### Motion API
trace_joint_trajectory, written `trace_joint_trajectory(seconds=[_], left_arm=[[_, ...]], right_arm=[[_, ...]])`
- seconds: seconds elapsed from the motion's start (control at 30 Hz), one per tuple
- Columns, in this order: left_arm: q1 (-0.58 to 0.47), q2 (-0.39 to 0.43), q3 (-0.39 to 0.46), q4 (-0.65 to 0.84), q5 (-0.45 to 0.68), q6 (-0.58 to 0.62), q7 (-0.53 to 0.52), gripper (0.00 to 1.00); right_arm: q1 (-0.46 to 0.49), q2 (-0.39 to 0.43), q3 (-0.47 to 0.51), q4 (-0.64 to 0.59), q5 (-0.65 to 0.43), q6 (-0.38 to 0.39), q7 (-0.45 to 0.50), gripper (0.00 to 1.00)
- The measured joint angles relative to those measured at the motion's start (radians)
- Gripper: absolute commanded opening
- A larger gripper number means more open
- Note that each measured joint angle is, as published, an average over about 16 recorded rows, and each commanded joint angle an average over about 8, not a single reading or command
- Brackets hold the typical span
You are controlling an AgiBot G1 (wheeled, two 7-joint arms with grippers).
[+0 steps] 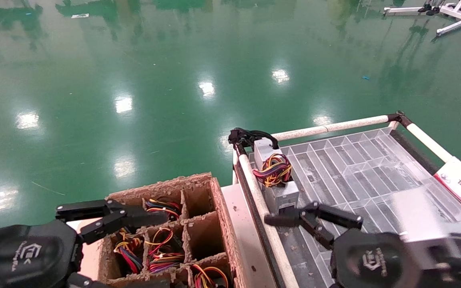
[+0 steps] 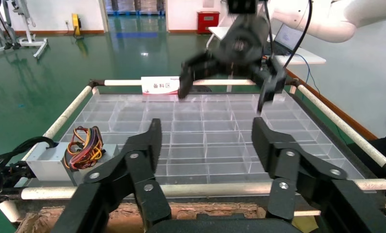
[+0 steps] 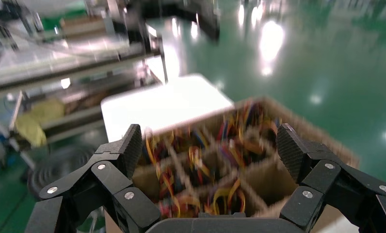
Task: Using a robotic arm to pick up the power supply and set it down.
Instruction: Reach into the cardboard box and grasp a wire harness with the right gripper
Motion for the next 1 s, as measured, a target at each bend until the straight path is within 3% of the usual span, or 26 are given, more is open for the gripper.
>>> trace_joint_trajectory(seconds=[0.27,0.33,0.53,0.6,1.0], left_arm=[[0.0,0.0,0.0,0.0,0.0,0.0,0.0,0.0],[0.0,0.0,0.0,0.0,0.0,0.0,0.0,0.0],[0.0,0.0,0.0,0.0,0.0,0.0,0.0,0.0],[0.0,0.0,0.001,0.0,0.0,0.0,0.0,0.0],[0.0,0.0,0.001,0.0,-0.001,0.0,0.0,0.0]], right_arm=[[0.051,-0.055,-0.073,-0.003,-0.139,0.02,0.024,0.98],[0.067,-0.078,-0.094,-0.007,-0.176,0.026,0.028,0.83],[0.115,-0.157,-0.157,-0.032,-0.293,0.048,0.033,0.11],[0.131,-0.185,-0.178,-0.045,-0.33,0.057,0.033,0.01],[0.211,-0.327,-0.274,-0.141,-0.495,0.079,0.021,0.0]])
